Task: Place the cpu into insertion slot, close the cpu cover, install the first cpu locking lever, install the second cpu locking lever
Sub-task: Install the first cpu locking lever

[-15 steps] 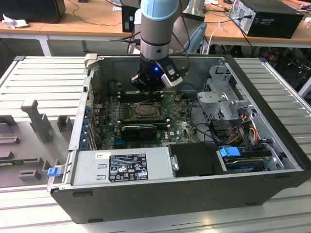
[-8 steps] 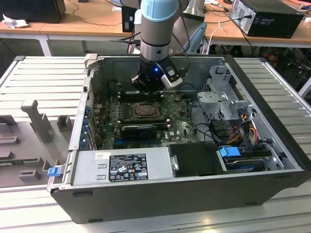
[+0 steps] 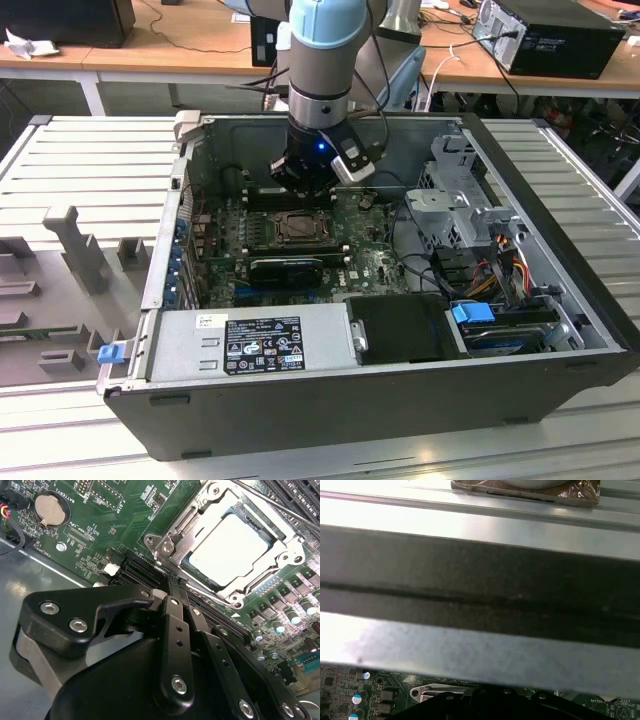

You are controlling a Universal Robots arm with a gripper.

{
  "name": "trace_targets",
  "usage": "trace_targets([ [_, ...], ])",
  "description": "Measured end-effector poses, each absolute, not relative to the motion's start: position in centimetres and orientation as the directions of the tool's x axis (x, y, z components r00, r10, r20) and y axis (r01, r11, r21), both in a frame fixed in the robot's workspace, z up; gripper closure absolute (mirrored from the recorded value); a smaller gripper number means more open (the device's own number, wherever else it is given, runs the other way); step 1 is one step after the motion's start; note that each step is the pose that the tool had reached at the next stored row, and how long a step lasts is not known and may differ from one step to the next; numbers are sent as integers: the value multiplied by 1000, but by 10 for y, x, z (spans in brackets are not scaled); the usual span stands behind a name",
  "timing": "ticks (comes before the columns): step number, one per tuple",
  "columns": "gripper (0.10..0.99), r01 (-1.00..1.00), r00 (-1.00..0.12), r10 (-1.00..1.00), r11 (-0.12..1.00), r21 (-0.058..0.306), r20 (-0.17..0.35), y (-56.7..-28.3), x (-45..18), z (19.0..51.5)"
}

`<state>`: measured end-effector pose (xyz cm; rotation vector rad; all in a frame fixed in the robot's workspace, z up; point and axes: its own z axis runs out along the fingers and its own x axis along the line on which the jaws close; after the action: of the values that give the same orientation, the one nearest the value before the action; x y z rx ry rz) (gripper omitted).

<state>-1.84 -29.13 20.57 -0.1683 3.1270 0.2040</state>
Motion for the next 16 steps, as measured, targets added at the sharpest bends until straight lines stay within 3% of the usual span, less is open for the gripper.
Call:
trace_targets([
  [16,980,-107,-994,-107,989,100,-7,-289,-18,206],
])
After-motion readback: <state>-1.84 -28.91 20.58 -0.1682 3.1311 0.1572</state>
